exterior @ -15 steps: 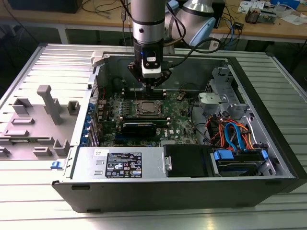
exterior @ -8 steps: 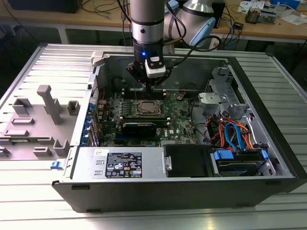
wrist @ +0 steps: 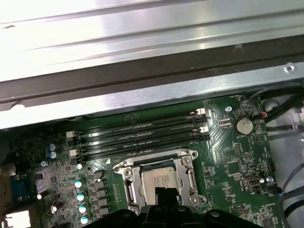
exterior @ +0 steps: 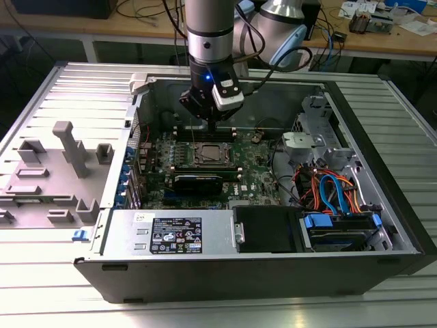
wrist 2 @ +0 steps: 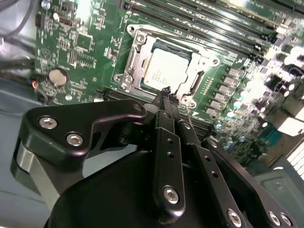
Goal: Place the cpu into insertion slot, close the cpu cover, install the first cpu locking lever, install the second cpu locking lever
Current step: 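Install the first cpu locking lever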
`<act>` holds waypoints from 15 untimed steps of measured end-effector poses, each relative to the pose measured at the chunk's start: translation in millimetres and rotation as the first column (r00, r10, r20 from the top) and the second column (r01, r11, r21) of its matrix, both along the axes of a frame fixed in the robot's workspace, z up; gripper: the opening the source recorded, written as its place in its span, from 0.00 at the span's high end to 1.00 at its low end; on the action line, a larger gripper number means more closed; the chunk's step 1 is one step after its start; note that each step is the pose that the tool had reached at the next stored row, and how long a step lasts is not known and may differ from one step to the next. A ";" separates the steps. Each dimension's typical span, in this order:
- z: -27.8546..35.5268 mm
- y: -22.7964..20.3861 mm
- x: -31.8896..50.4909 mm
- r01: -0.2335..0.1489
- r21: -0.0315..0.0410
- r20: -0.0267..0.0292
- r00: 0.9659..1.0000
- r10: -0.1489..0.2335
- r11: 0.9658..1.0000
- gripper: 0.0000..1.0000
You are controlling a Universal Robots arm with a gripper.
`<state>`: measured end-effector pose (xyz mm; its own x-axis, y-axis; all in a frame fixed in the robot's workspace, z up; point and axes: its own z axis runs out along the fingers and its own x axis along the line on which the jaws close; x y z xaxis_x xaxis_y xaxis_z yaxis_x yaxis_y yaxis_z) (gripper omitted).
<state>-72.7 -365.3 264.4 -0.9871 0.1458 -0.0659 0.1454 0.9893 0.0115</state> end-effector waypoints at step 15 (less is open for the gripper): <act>-2.8 0.0 -1.9 -0.262 0.002 -0.030 0.965 0.262 0.965 0.89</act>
<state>-74.6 -365.3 261.6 -0.9924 -0.1179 -0.0356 -0.1183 0.9929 0.0087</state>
